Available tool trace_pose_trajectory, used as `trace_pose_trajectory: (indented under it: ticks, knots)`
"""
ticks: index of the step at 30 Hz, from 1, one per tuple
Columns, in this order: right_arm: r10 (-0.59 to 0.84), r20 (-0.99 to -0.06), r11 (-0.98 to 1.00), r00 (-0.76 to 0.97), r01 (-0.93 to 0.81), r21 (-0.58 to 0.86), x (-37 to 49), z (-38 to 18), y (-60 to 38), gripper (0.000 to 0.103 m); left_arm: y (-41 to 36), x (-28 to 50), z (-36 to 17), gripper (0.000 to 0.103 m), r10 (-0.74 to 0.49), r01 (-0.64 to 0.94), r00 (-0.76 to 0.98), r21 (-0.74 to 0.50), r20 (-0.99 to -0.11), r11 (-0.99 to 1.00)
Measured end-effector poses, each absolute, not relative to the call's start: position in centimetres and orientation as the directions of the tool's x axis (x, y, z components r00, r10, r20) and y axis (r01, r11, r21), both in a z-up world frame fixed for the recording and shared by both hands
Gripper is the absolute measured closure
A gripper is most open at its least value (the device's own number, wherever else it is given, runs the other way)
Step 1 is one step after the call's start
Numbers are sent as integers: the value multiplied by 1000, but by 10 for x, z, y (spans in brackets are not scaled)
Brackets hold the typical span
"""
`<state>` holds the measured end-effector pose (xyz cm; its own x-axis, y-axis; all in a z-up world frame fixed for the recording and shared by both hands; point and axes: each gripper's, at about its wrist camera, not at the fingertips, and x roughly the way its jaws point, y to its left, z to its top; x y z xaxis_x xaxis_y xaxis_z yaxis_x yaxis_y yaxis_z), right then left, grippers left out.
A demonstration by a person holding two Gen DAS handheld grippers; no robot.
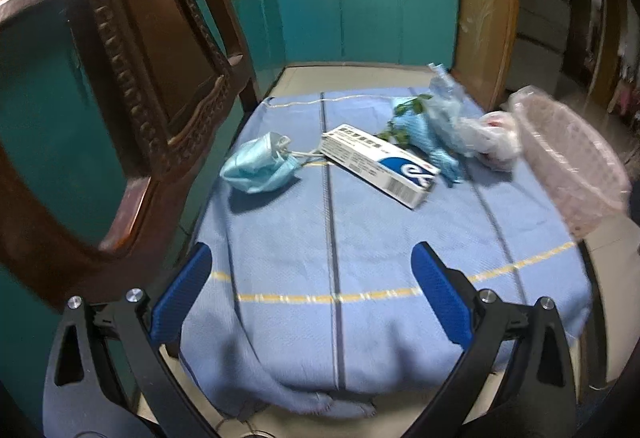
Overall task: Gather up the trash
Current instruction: 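Grasp the blue face mask with the left gripper while the right grasps the blue glove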
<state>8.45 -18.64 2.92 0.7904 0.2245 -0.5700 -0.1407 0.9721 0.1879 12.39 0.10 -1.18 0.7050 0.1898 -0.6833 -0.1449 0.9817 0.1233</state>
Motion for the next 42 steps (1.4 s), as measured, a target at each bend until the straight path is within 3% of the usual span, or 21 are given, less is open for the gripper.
trace_pose_trajectory:
  ticks: [9,11,15,18,20,21,23,26,30,32,35,39,42]
  knots:
    - [250,-606,965,755,-142,221,94,20,-188,5,8,218,-40,14,427,-240,601,358,-675,902]
    - [269,-617,959,739,-146,244,99,15,-189,5,13,234,-45,22,451,-251,577,377,-681,891]
    - [291,-644,953,708,-154,261,116,6,-185,7,29,259,-52,23,477,-267,532,396,-700,879]
    - [298,-666,953,684,-171,252,140,-1,-178,17,39,270,-64,46,456,-240,496,387,-739,890]
    - [322,-680,944,659,-168,285,158,-11,-179,28,43,270,-66,69,425,-241,486,350,-764,905]
    - [342,-685,936,643,-165,312,168,-15,-179,35,44,269,-66,75,409,-233,489,337,-770,912]
    - [369,-695,924,617,-161,348,190,-26,-178,40,46,262,-57,88,387,-225,510,315,-768,922]
    - [352,-701,933,620,-170,318,212,-37,-169,43,46,234,-20,91,294,-207,592,211,-751,955]
    - [328,-718,943,615,-168,287,237,-50,-153,43,45,170,40,91,72,-95,761,-2,-644,995]
    - [310,-722,950,619,-164,267,249,-54,-146,43,48,142,54,91,7,-58,813,-69,-582,996]
    - [283,-744,959,606,-152,241,270,-64,-136,47,55,111,53,92,-30,-47,831,-123,-556,991]
    - [275,-767,961,579,-176,212,282,-76,-127,94,50,100,38,92,-54,-23,799,-120,-599,993]
    - [301,-745,954,596,-184,238,274,-67,-132,95,49,105,33,92,-47,-18,787,-99,-615,995]
